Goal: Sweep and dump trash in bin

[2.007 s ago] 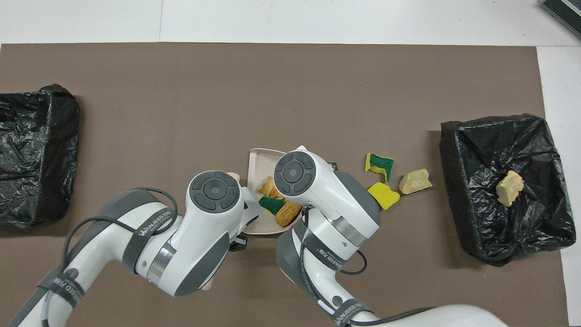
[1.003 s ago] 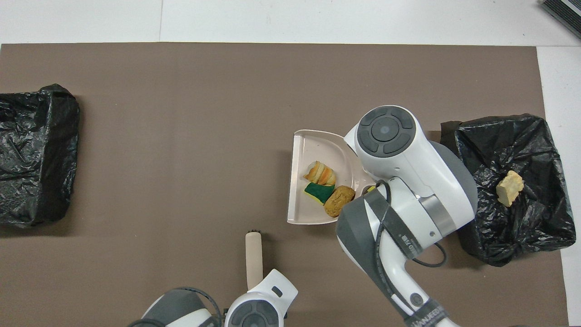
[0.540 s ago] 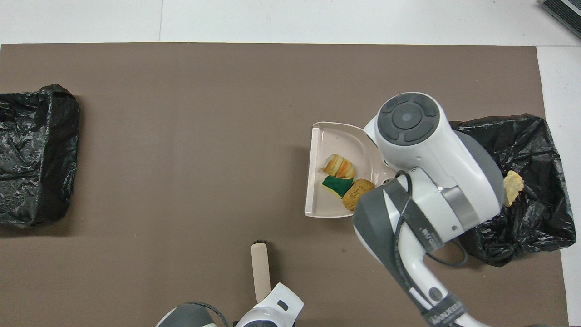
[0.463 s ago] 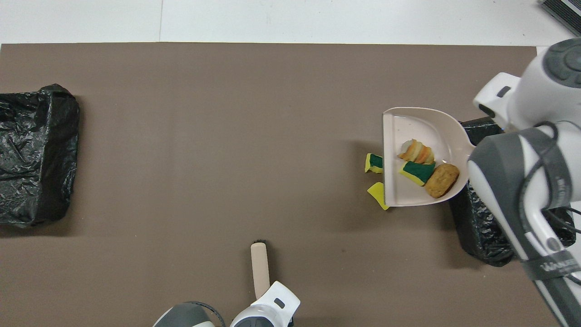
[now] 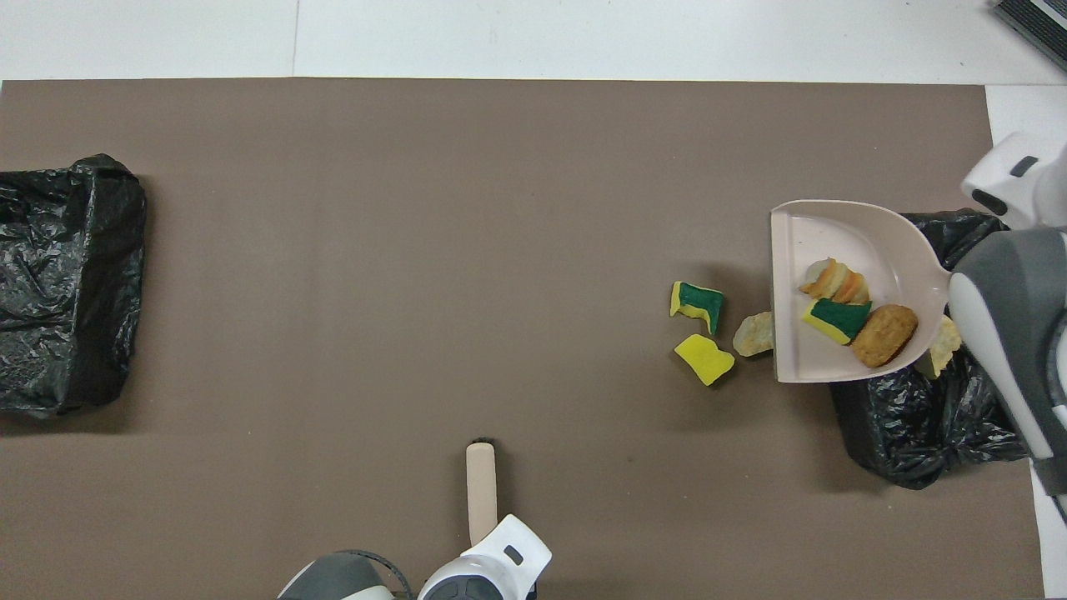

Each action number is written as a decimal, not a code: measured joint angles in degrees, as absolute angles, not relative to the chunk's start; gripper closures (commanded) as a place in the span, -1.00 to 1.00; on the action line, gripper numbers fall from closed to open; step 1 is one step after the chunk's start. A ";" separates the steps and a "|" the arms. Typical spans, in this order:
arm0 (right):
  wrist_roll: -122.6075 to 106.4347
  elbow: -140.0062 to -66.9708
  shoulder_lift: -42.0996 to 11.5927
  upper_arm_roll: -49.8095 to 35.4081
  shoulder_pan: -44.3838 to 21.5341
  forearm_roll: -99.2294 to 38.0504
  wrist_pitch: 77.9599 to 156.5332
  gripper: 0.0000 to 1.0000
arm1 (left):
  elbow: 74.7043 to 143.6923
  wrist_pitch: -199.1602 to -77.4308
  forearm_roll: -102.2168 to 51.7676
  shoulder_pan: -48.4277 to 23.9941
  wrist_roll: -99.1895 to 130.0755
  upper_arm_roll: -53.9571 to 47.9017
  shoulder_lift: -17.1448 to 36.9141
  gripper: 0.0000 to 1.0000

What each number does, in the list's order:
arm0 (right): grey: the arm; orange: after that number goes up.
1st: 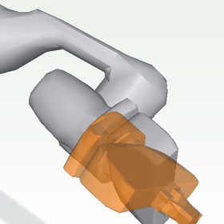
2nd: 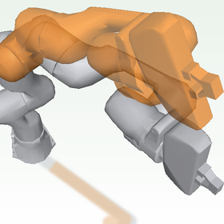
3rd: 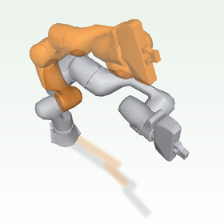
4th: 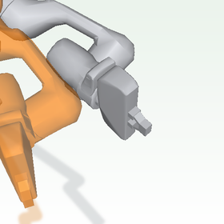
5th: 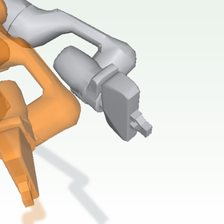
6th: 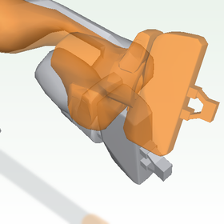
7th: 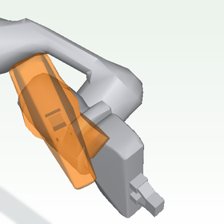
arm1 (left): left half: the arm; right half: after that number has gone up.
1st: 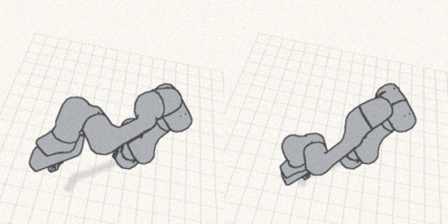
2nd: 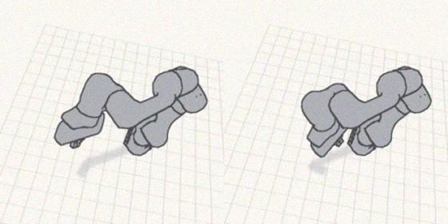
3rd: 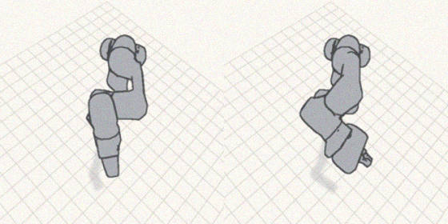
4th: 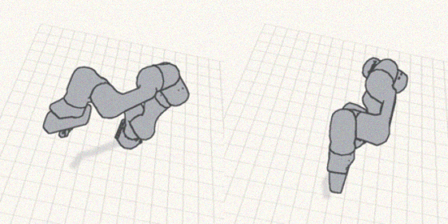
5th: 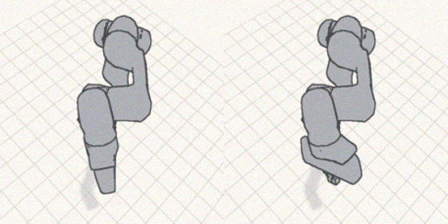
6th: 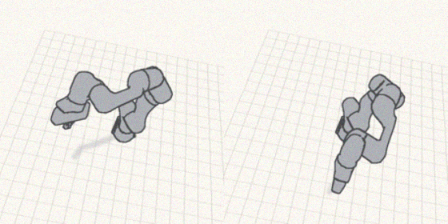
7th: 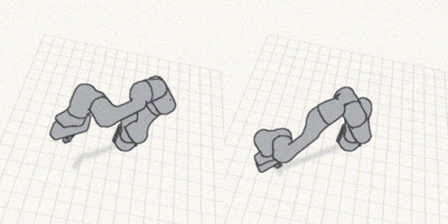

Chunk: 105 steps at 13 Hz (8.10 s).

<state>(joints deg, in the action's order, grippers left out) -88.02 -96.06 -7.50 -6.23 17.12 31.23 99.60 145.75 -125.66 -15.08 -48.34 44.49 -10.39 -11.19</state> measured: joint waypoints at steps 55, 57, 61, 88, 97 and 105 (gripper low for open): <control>12.82 -89.80 -10.38 -7.83 -7.83 -6.77 91.49 1.00 | 87.71 -85.06 2.52 2.64 -8.32 -8.22 -1.53 -1.00; 20.60 -89.78 -12.54 -7.88 -10.88 -7.98 95.48 1.00 | 87.80 -85.06 2.52 2.59 -8.33 -8.40 -1.51 -1.00; 29.92 -86.75 -19.26 -8.05 -16.54 -12.26 100.37 1.00 | 87.91 -86.08 2.52 2.58 -8.34 -8.61 -1.20 -1.00; 29.42 -71.04 -30.17 -7.49 -20.59 -1.02 90.53 -1.00 | 89.48 -103.63 3.01 -0.22 9.95 -23.94 14.44 -1.00; 23.67 -87.57 -15.80 -7.47 -11.88 -0.98 87.49 -1.00 | 108.13 -124.65 15.33 -3.01 39.41 -35.78 17.16 -1.00; 9.73 -90.56 -11.78 -7.74 -5.35 -2.30 85.60 -1.00 | 106.60 -127.58 32.10 -4.96 56.09 -37.21 24.00 -1.00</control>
